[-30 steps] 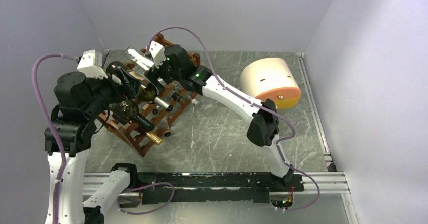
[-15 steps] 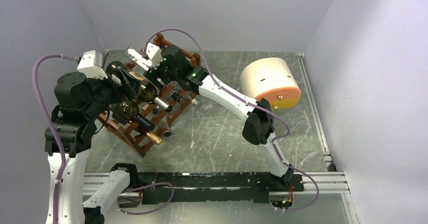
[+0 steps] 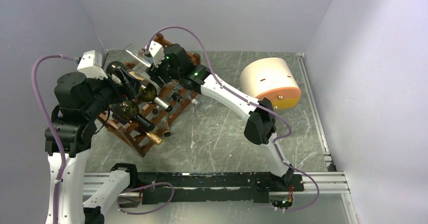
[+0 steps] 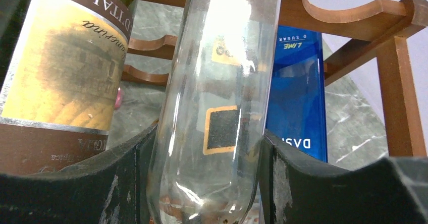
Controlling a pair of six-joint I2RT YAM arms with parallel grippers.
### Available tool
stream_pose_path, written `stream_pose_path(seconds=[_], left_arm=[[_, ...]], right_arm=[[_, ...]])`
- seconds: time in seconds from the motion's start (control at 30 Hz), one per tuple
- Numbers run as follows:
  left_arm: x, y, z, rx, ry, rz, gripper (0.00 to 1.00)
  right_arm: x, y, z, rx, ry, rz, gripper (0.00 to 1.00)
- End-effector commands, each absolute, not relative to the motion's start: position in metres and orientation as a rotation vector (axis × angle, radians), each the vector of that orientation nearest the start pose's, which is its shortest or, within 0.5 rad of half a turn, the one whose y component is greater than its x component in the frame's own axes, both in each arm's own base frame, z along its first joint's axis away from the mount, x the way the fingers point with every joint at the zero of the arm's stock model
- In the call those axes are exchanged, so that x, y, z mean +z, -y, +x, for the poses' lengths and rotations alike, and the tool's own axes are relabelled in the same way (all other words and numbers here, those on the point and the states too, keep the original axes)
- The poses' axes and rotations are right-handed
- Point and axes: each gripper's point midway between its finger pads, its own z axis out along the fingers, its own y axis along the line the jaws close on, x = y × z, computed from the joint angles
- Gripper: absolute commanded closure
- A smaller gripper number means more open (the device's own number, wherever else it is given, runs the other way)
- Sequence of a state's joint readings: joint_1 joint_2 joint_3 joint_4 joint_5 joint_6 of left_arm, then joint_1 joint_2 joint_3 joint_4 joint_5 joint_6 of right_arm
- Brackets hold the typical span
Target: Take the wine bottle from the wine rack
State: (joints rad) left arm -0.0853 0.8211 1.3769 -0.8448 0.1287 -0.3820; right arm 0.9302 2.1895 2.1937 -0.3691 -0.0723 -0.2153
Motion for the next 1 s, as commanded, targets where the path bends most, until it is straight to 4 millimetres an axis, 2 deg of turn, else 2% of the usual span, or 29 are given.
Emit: stream_pose_path(seconds=[0.0,0.3,0.47,0.7,0.83,0.97], left_arm=[[0.380,0.061,0.236,-0.472,-1.869,-0.194,0.07],[0.378,0.061,0.239,-0.471,-1.874,-0.193,0.07],[0.381,0.061,0.238,-0.472,-1.867,-0.194,0.07],[0.387,0.063,0.236,-0.485,-1.857,-0.188,0.07],[0.388,0.064,0.236,-0.498,-1.856,-0.191,0.07],[0.389,0.068,0.234,-0.519,-1.861,-0.186,0.07]], right_arm=[[0.306,-0.516,0.371,0.700,-1.543,-1.036,0.60],[0.343,-0.514,0.355,1.067,-1.492,-0.913,0.83],[0.368,-0.499,0.367,1.272,-1.489,-0.761,0.99],[0.393,-0.468,0.391,1.566,-1.497,-0.550,1.00],[0.421,-0.456,0.388,1.741,-1.452,-0.491,1.00],[0.452,-0.425,0.380,1.922,-1.364,-0.423,1.00]])
